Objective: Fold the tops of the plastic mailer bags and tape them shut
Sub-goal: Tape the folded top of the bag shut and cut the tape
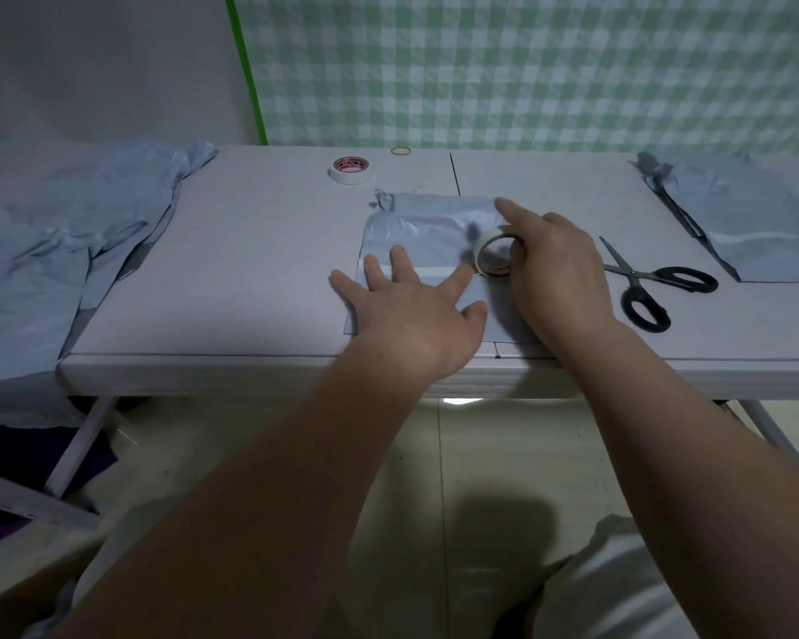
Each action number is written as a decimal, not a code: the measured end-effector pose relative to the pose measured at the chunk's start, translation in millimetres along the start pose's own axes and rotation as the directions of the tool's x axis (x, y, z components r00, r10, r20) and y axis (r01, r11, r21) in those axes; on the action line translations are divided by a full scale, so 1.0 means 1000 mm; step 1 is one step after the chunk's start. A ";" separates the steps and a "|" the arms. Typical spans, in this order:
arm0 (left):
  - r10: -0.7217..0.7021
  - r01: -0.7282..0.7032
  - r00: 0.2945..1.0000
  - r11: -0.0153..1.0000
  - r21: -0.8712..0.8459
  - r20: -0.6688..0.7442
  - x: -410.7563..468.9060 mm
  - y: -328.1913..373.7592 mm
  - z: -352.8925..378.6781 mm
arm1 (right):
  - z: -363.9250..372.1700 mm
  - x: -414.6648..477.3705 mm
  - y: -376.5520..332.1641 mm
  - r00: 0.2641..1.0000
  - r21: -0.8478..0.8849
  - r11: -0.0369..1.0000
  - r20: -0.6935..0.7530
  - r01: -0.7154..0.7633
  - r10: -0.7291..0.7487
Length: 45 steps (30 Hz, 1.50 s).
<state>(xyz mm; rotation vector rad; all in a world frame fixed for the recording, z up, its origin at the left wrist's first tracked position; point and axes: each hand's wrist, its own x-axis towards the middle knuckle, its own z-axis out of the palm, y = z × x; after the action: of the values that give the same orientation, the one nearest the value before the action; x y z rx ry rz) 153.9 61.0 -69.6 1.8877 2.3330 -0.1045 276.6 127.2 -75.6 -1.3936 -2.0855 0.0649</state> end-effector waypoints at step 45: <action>0.173 -0.180 0.978 0.982 -0.050 -0.119 0.006 0.004 0.013 | -0.022 0.011 0.004 0.907 0.399 0.827 0.311 -0.396 0.285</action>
<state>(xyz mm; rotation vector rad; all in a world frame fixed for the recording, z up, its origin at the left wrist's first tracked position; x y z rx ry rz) 156.9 65.7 -82.8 2.1111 2.1964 0.0940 288.3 132.3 -54.3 -1.4909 -1.8036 0.8588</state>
